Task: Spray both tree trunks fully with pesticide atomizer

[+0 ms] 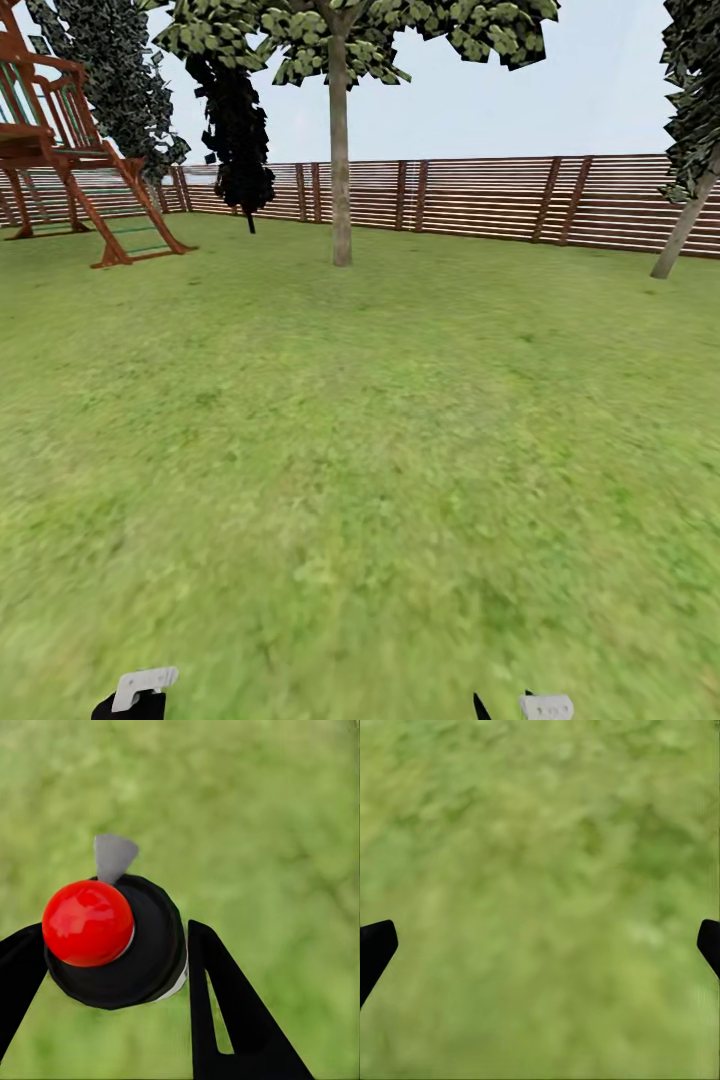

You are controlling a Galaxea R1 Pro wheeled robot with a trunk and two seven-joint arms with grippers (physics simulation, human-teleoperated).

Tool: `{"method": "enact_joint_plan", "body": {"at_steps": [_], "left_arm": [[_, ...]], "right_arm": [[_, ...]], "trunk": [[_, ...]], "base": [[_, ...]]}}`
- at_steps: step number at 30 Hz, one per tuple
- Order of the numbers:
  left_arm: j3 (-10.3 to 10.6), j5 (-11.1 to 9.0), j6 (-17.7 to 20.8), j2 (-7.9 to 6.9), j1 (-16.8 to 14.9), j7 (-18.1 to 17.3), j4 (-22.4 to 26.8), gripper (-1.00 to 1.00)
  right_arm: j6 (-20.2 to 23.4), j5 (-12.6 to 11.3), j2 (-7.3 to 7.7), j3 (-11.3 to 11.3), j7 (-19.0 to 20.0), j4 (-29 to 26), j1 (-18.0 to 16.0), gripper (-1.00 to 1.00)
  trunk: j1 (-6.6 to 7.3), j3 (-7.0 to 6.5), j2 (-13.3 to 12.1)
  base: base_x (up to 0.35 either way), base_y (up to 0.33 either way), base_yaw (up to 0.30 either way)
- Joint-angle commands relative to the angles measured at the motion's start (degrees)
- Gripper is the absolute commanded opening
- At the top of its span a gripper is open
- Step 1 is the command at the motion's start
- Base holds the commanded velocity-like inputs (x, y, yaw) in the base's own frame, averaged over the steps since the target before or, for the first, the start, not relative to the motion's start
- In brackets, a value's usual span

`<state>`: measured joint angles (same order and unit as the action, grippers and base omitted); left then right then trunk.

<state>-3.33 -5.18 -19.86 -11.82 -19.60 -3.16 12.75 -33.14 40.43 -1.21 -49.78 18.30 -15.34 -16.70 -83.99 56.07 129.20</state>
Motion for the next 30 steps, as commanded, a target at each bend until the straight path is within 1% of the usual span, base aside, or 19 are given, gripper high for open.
{"method": "enact_joint_plan", "body": {"at_steps": [1,15,21,27,30], "left_arm": [[0.0,0.0,0.0,0.0,0.0,0.0,0.0,-1.0],[0.0,0.0,0.0,0.03,0.0,0.0,0.0,-1.0],[0.0,0.0,0.0,0.02,0.0,0.0,0.0,-1.0],[0.0,0.0,0.0,-0.01,0.0,0.0,0.0,-1.0],[0.0,0.0,0.0,0.03,0.0,0.0,0.0,-1.0]], "right_arm": [[0.0,0.0,0.02,0.0,0.0,0.0,0.0,1.0],[-0.1,0.1,0.02,0.1,-0.1,-0.1,0.0,1.0],[-0.1,0.1,-0.02,0.0,-0.2,-0.1,0.0,1.0],[-0.1,0.1,-0.02,0.0,-0.2,-0.1,0.0,1.0],[-0.1,0.1,-0.02,0.0,-0.2,-0.1,0.0,1.0]], "trunk": [[0.0,0.0,0.0],[0.0,0.0,0.0],[0.0,0.0,0.0],[0.0,0.0,0.0],[0.0,0.0,0.0]], "base": [[0.338,0.0,0.0],[0.338,0.0,0.012],[0.305,0.0,0.246],[0.042,0.0,0.274],[0.229,0.0,0.217]]}}
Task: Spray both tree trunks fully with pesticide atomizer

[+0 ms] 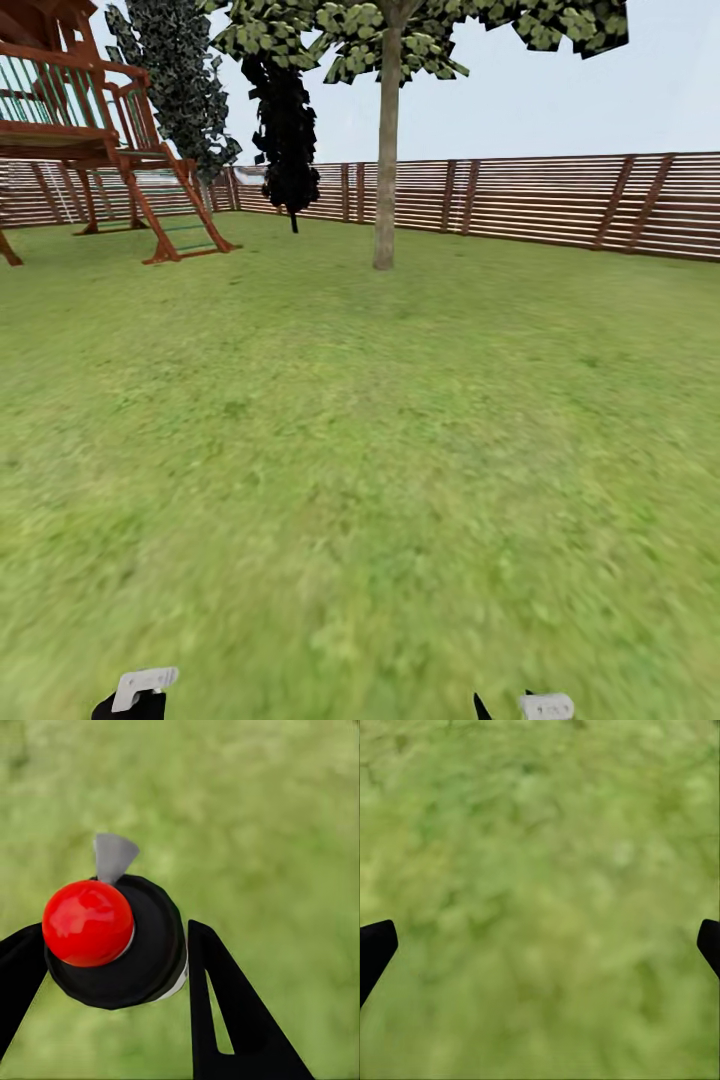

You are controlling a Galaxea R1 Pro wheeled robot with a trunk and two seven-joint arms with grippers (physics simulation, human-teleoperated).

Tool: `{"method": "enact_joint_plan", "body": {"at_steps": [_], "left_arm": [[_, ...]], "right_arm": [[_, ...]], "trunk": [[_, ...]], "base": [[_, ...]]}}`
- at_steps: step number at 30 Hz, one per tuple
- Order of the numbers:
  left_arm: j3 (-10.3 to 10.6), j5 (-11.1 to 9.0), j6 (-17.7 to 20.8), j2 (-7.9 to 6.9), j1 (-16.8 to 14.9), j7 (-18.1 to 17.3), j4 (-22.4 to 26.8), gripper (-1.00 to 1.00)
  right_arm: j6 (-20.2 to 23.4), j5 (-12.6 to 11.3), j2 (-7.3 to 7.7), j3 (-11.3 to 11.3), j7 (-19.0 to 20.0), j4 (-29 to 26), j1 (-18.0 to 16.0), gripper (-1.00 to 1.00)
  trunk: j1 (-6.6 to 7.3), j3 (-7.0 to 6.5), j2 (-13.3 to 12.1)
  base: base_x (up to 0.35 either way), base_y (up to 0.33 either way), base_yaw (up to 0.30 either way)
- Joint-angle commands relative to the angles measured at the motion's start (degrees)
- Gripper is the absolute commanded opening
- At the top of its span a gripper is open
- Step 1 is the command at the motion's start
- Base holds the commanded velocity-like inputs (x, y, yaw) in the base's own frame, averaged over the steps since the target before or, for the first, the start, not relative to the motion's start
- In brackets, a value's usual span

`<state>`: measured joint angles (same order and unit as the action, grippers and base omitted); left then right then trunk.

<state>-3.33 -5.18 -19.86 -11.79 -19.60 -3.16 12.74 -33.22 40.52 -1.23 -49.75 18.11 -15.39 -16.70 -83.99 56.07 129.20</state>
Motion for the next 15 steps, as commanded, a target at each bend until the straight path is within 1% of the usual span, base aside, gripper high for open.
{"method": "enact_joint_plan", "body": {"at_steps": [1,15], "left_arm": [[0.0,0.0,0.0,-0.01,0.0,0.0,0.0,-1.0],[0.0,0.0,0.0,0.01,0.0,0.0,0.0,-1.0]], "right_arm": [[0.0,0.0,0.04,0.0,0.0,0.0,0.0,1.0],[0.0,0.0,0.07,0.0,0.0,0.0,0.0,1.0]], "trunk": [[0.0,0.0,0.0],[0.0,0.0,0.0]], "base": [[0.309,0.0,0.077],[0.337,0.0,0.005]]}}
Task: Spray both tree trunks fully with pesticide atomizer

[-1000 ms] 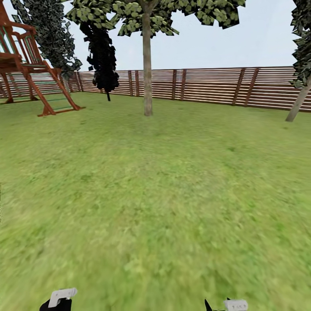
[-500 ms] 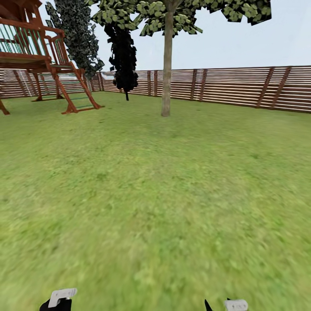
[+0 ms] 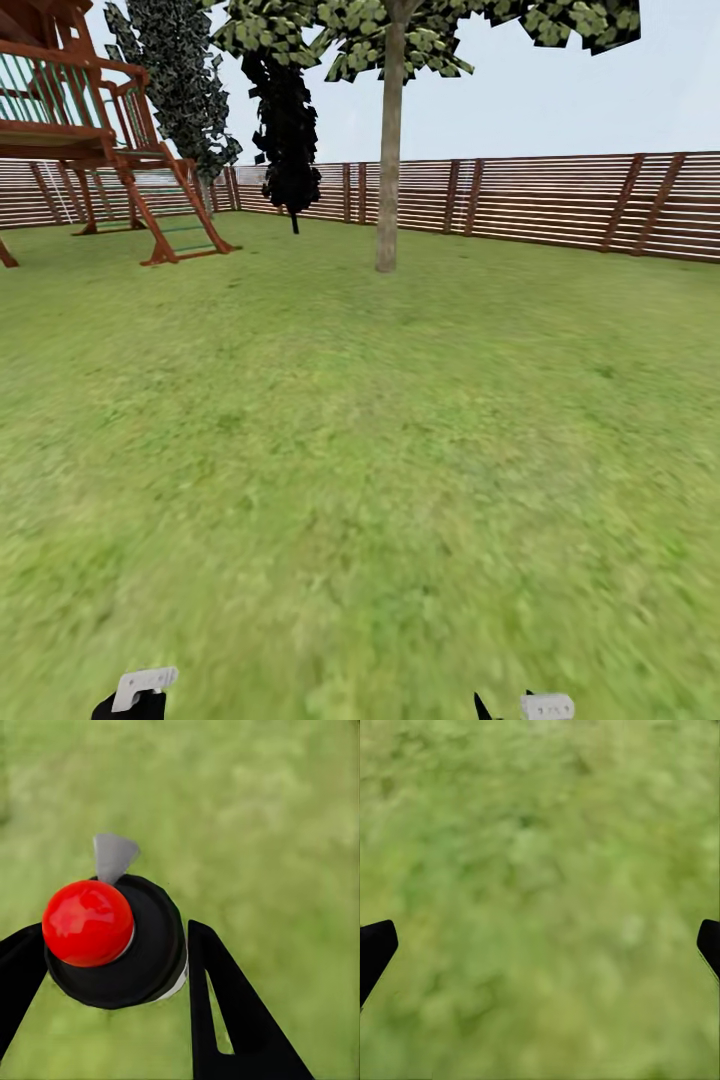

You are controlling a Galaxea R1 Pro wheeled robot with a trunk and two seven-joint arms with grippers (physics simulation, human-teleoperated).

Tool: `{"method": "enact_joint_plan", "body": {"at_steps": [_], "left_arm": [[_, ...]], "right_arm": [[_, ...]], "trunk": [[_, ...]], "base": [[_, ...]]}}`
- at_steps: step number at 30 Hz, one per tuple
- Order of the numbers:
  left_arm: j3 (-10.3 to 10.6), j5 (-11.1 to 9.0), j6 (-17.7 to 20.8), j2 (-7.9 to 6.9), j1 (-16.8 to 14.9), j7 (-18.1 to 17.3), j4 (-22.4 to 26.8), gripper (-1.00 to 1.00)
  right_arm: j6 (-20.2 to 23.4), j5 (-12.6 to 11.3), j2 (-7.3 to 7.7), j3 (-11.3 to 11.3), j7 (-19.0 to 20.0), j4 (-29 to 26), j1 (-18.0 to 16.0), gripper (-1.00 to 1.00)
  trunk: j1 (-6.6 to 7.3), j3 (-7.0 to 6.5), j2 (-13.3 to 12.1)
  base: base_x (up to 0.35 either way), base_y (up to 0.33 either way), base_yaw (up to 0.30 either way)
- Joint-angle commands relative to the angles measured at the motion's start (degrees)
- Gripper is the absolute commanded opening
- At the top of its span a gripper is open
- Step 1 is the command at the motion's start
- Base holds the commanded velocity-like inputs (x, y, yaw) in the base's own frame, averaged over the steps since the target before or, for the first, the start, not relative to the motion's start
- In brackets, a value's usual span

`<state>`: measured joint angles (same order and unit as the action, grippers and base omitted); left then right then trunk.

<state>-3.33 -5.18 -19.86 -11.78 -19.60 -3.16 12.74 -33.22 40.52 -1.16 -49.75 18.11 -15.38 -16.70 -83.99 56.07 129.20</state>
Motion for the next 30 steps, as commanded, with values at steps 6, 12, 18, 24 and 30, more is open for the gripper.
{"method": "enact_joint_plan", "body": {"at_steps": [6,12,18,24,30], "left_arm": [[0.0,0.0,0.0,0.0,0.0,0.0,0.0,-1.0],[0.0,0.0,0.0,-0.02,0.0,0.0,0.0,-1.0],[0.0,0.0,0.0,0.0,0.0,0.0,0.0,-1.0],[0.0,0.0,0.0,-0.03,0.0,0.0,0.0,-1.0],[0.0,0.0,0.0,-0.01,0.0,0.0,0.0,-1.0]], "right_arm": [[0.0,0.0,0.01,0.0,0.0,0.0,0.0,1.0],[0.0,0.0,-0.03,0.0,0.0,0.0,0.0,1.0],[0.0,0.0,-0.02,0.0,0.0,0.0,0.0,1.0],[0.0,0.0,0.01,0.0,0.0,0.0,0.0,1.0],[0.0,-0.1,0.02,0.0,0.0,0.0,0.0,1.0]], "trunk": [[0.0,0.0,0.0],[0.0,0.0,0.0],[0.0,0.0,0.0],[0.0,0.0,0.0],[0.0,0.0,0.0]], "base": [[0.339,0.0,0.0],[0.339,0.0,0.0],[0.339,0.0,0.0],[0.339,0.0,0.0],[0.339,0.0,-0.119]]}}
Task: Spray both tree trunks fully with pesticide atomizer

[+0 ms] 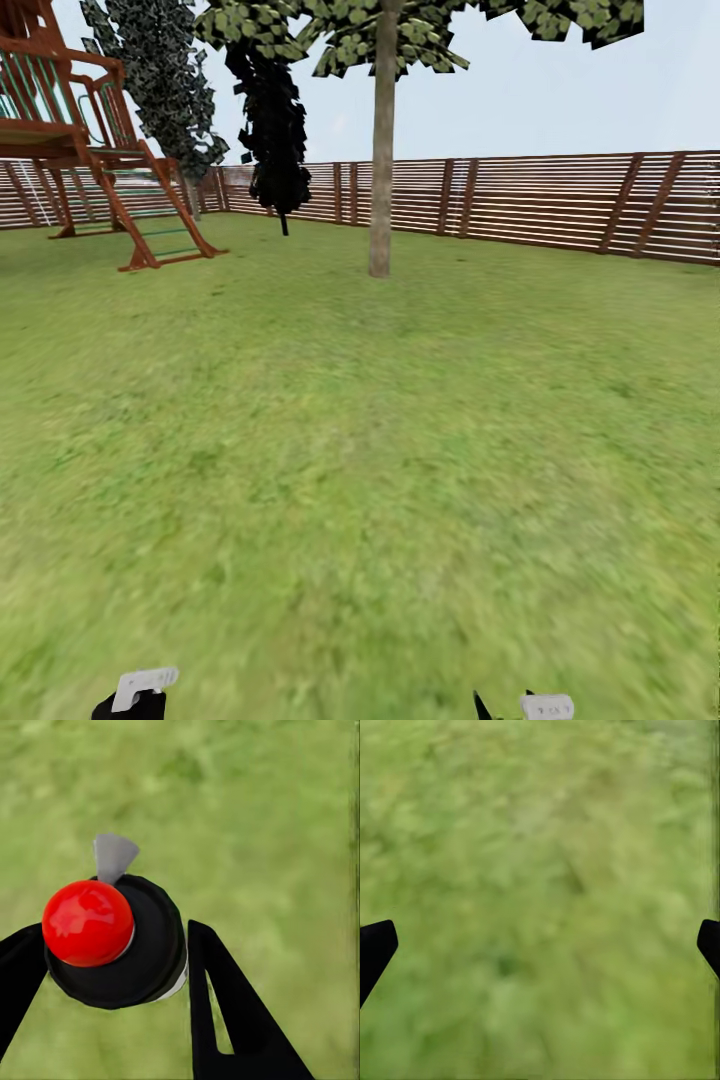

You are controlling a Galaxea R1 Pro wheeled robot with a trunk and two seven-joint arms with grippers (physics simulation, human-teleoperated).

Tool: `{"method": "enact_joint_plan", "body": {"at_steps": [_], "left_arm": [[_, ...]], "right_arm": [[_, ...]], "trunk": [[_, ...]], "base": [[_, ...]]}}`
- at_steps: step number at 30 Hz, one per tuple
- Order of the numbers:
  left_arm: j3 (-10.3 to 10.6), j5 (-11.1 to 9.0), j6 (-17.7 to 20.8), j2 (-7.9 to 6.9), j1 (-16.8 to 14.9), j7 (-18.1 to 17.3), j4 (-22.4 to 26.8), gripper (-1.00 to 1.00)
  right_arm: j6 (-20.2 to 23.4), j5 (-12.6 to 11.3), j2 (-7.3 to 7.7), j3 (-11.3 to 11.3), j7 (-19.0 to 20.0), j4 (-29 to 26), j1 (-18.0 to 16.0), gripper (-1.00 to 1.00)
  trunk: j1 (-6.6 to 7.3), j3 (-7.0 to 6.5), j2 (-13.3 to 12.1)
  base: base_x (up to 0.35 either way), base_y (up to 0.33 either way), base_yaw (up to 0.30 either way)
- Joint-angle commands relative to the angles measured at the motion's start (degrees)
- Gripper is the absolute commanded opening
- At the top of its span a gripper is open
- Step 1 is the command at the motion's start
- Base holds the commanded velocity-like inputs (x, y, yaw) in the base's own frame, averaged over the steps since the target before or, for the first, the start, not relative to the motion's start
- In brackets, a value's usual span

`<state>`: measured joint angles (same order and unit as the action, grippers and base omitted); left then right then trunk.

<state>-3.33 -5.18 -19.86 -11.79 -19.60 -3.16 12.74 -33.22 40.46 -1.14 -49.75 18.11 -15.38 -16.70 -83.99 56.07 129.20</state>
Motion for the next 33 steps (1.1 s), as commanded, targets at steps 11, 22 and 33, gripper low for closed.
{"method": "enact_joint_plan", "body": {"at_steps": [11,22,33], "left_arm": [[0.0,0.0,0.0,0.01,0.0,0.0,0.0,-1.0],[0.0,0.0,0.0,-0.04,0.0,0.0,0.0,-1.0],[0.0,0.0,0.0,-0.03,0.0,0.0,0.0,-1.0]], "right_arm": [[0.0,0.0,-0.01,0.0,0.0,0.0,0.0,1.0],[0.0,0.0,0.0,0.0,0.0,0.0,0.0,1.0],[0.0,0.0,-0.08,0.0,0.0,0.0,0.0,1.0]], "trunk": [[0.0,0.0,0.0],[0.0,0.0,0.0],[0.0,0.0,0.0]], "base": [[0.339,0.0,-0.02],[0.339,0.0,-0.005],[0.339,0.0,-0.101]]}}
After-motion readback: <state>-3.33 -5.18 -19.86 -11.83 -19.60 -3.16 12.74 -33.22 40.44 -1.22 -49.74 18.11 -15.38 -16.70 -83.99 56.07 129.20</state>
